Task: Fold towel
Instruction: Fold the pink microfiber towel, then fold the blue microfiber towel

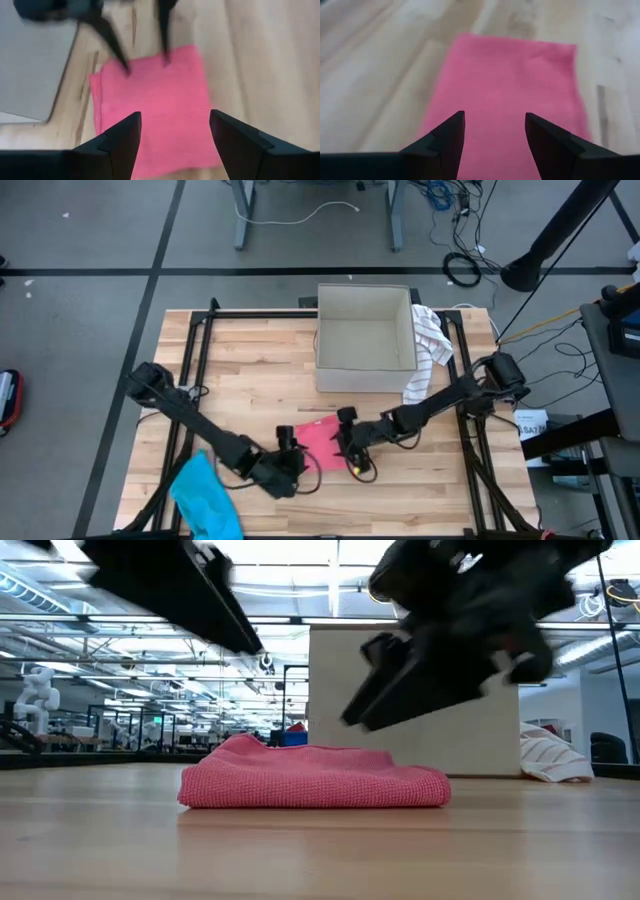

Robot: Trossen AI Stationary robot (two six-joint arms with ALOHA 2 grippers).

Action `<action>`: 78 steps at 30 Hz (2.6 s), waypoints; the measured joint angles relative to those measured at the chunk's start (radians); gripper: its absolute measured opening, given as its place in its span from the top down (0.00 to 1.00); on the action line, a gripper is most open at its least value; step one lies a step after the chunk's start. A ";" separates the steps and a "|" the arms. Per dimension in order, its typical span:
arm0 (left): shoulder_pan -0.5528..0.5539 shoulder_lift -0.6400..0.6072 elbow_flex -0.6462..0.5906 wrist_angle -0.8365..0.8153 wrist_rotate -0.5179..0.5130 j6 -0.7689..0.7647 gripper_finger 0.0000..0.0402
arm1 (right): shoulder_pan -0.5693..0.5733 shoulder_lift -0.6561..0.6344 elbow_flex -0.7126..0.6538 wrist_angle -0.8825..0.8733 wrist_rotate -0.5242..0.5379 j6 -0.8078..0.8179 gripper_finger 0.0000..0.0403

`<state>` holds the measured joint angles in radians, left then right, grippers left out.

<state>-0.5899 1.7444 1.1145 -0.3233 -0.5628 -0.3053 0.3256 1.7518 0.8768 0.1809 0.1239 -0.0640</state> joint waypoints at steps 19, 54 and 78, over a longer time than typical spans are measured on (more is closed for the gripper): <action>0.309 0.182 0.000 0.225 0.496 0.244 0.46 | 0.243 -0.228 0.000 -0.369 0.041 0.255 0.52; 0.492 -0.049 -0.003 -0.196 0.264 0.358 0.46 | 0.390 -0.227 0.000 -0.456 0.173 0.418 0.52; 0.087 -0.275 -0.002 -0.759 0.672 -0.125 0.46 | 0.392 -0.227 0.000 -0.436 0.191 0.372 0.52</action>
<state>-0.5033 1.4693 1.1125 -1.0821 0.1089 -0.4306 0.7174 1.5253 0.8772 -0.2550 0.3153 0.3077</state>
